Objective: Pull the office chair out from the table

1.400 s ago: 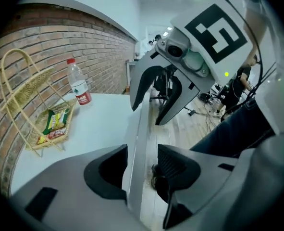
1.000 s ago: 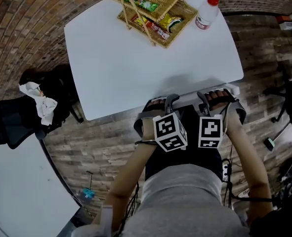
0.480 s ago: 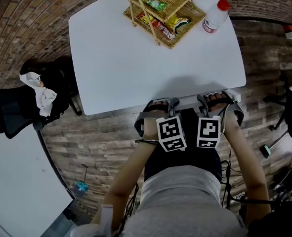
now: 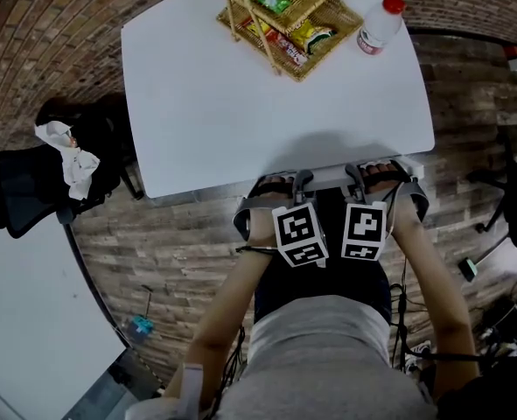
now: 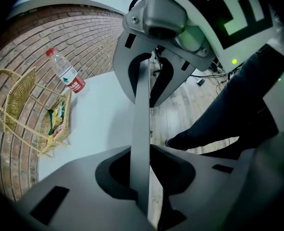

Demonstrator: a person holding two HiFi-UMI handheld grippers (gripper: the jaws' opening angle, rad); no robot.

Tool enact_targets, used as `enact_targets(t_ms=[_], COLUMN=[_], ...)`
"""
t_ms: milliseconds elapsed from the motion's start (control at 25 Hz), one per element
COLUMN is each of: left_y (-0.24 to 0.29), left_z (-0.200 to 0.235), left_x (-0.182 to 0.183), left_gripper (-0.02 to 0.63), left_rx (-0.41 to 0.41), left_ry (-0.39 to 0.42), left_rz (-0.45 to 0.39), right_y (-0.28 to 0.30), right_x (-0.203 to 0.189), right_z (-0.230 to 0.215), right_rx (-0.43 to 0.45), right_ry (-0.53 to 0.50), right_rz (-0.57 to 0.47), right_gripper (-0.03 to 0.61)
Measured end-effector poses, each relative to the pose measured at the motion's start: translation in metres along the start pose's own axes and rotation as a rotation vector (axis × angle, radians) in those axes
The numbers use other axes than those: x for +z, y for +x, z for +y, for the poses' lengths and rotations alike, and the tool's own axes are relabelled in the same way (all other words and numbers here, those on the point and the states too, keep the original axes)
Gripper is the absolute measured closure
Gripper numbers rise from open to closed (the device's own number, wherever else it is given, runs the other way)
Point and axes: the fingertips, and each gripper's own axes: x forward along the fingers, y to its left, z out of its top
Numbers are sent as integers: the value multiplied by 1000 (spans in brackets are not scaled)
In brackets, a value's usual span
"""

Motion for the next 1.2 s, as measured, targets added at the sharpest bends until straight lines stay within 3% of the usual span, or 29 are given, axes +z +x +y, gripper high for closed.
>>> enact_targets(t_ms=[480,720,1200], left_y=[-9,-17,-40], left_z=[-35,-83,-190], left_x=[-2,-5,-11], left_gripper=[526,528,529], left_rx=[-9,-46,-41], left_ry=[-37,-61,-61], left_rz=[45,74,59], right_y=[-12,-23,-49], right_x=[4,8,18], right_z=[35,81,186], right_rx=[41,66,65], right_ry=[-1,-11,-23], right_rz=[-29,-49,-60], right_gripper=[486,488,489])
